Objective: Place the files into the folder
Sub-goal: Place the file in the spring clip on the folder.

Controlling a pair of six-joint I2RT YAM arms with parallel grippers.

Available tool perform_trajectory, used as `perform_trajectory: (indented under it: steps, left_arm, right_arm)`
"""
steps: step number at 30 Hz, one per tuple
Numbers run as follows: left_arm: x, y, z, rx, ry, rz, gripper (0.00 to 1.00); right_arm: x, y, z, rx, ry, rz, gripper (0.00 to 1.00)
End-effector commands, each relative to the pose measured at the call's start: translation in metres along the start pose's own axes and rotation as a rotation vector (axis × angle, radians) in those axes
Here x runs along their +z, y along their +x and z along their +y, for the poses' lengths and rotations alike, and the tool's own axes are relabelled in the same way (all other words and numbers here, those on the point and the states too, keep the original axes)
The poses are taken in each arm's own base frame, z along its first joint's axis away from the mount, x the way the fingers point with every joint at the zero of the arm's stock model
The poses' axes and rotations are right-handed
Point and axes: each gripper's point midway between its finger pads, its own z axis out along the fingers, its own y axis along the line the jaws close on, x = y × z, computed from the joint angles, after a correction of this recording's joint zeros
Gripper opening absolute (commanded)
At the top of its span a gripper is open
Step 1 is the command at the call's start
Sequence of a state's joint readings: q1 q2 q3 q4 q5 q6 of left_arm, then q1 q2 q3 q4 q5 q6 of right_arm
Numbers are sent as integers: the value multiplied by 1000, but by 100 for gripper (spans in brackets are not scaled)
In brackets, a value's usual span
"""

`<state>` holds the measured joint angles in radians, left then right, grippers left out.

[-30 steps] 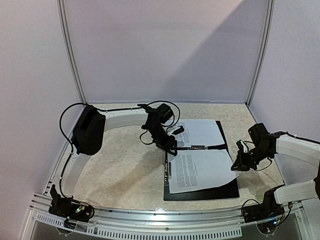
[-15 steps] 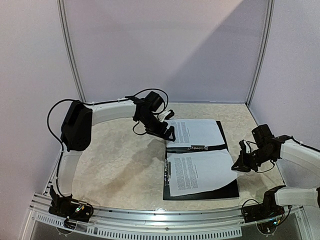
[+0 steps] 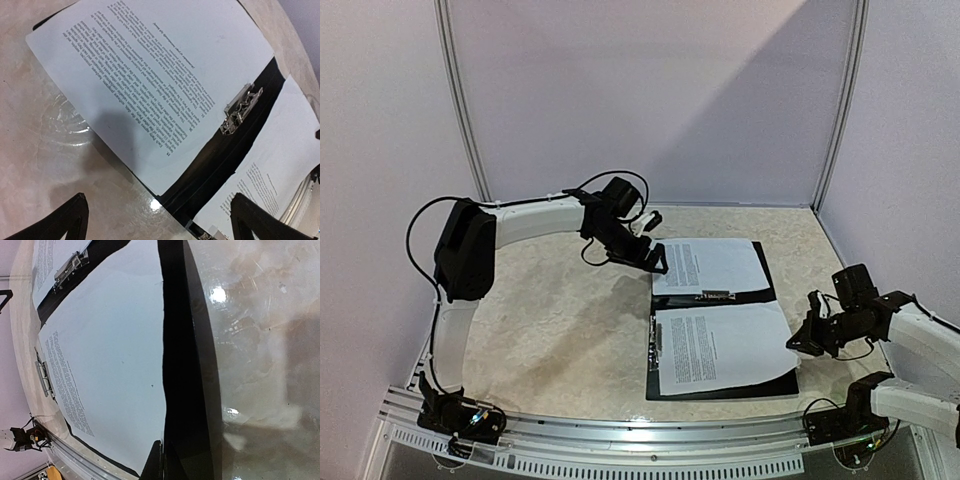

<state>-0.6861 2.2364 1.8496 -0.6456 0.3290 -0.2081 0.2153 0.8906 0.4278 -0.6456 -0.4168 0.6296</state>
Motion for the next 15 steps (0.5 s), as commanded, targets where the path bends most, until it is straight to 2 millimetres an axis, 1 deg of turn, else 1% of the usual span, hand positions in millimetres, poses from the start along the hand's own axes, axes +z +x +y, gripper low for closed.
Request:
perform_trajectory:
  steps: [1,3,6,15]
  left_arm:
    - [-13,-8,-4,-2,20,-32,99]
    - [-13,-7,-5,-4,24,-29,99]
    - [-13,-7,-6,-1,28,-30,100]
    - [-9,-3,-5,-2,33,-17,100]
  right_arm:
    - [2,2,-8,57,8,-26,0]
    - [5,4,-9,87,-12,-39,0]
    - [5,2,-8,112,-44,-77,0]
    - [6,-2,-3,118,-67,-87,0]
